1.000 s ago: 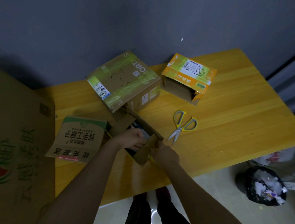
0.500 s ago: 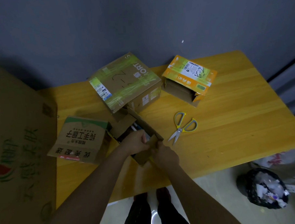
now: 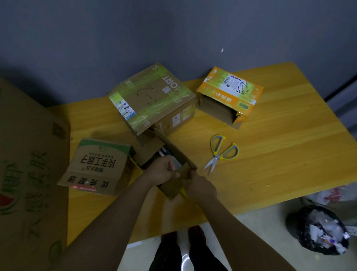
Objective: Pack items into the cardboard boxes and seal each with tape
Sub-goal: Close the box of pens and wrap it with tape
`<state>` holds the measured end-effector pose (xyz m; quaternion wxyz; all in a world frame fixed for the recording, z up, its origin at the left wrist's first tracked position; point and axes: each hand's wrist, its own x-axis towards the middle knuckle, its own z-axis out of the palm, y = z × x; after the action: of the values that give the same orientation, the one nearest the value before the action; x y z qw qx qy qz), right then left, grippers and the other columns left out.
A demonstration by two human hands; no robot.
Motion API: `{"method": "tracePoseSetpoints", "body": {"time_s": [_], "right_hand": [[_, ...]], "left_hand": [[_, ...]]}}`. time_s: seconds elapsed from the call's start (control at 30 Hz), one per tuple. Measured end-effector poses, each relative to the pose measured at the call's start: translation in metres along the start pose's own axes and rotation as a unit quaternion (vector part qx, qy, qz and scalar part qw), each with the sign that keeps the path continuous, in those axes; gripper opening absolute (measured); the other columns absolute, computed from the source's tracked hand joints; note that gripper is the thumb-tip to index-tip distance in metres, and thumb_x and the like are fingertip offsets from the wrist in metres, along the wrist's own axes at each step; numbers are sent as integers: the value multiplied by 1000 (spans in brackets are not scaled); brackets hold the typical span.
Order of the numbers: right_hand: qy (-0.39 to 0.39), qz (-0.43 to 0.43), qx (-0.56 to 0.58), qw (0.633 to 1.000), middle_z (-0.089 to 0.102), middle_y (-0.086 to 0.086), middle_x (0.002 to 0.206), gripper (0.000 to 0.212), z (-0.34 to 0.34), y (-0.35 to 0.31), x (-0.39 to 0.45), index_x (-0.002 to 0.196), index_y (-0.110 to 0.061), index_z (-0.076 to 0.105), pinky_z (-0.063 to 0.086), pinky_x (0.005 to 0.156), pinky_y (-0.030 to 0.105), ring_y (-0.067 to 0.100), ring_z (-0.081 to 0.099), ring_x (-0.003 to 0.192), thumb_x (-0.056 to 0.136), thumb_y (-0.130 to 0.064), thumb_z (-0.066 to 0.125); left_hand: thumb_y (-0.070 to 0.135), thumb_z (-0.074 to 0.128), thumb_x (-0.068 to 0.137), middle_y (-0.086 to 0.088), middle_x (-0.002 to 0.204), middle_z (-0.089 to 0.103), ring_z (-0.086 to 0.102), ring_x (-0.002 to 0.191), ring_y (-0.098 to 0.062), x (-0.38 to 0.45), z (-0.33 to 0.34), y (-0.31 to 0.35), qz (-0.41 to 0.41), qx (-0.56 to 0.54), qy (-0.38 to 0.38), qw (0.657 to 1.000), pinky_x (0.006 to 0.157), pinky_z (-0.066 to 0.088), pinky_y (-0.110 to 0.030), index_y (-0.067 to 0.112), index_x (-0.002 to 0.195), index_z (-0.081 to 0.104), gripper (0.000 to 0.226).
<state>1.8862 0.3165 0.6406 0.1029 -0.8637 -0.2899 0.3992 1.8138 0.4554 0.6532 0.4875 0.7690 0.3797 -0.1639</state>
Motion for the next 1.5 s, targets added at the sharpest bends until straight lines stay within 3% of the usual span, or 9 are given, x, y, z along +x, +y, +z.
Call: {"method": "tracePoseSetpoints", "body": {"time_s": [0.2,0.5,0.67,0.8,0.9,0.97,1.07,1.17,1.5], "right_hand": [[-1,6,1,1000,61,14,115,46,-1,0,3,142,-16,34,44,76,37,33,61,102,102,-40,36],[-2,16,-15,1000,62,12,114,49,2,1,7,143,-18,33,46,76,37,31,62,99,101,-43,37],[-2,16,-19,1000,60,12,120,49,1,0,10,140,-15,36,47,83,38,31,60,108,101,-44,38],[2,7,-25,1000,62,11,115,46,2,2,10,137,-14,38,46,77,37,31,61,103,101,-43,38],[9,3,-24,1000,62,11,112,47,3,5,12,139,-15,37,46,75,37,30,62,98,101,-43,37],[10,1,-24,1000,62,11,111,48,3,5,12,141,-14,35,45,72,37,30,62,94,101,-42,37],[9,-4,-22,1000,62,11,112,48,4,4,11,140,-14,35,44,71,36,31,62,96,101,-42,37],[11,-4,-16,1000,62,12,113,43,2,3,9,134,-13,39,45,75,37,32,61,99,101,-41,36],[-56,-31,75,995,60,2,94,55,-16,20,-2,133,-20,43,43,70,32,22,61,91,94,-59,45]], "left_hand": [[0,44,96,-10,92,50,45,80,-21,2,-14,7,-83,-114,-82,987,68,40,-31,13,81,43,20],[8,36,100,-3,69,34,27,55,-13,14,-6,11,-118,-2,-104,988,53,26,-27,15,80,39,22],[4,41,97,-4,78,50,37,56,-12,15,-3,16,-106,66,-136,983,50,31,-24,15,93,56,18],[2,56,89,4,83,56,45,65,1,13,-3,10,-18,85,-37,996,61,38,-10,18,95,55,17],[7,54,91,-6,99,63,51,71,-5,7,-2,9,27,143,3,989,67,43,-18,19,97,59,15],[8,47,92,-10,88,59,52,69,-23,3,1,11,12,165,-14,986,61,44,-35,19,93,58,15],[14,45,94,-6,67,39,29,52,-18,-1,7,13,-11,171,-5,985,51,23,-29,15,79,49,15],[24,51,98,-8,64,49,41,55,-22,-2,13,16,-15,167,34,985,52,29,-27,15,73,56,27],[14,37,102,2,68,41,36,53,-14,-7,33,6,-1,174,116,978,47,24,-27,13,117,54,23]]}}
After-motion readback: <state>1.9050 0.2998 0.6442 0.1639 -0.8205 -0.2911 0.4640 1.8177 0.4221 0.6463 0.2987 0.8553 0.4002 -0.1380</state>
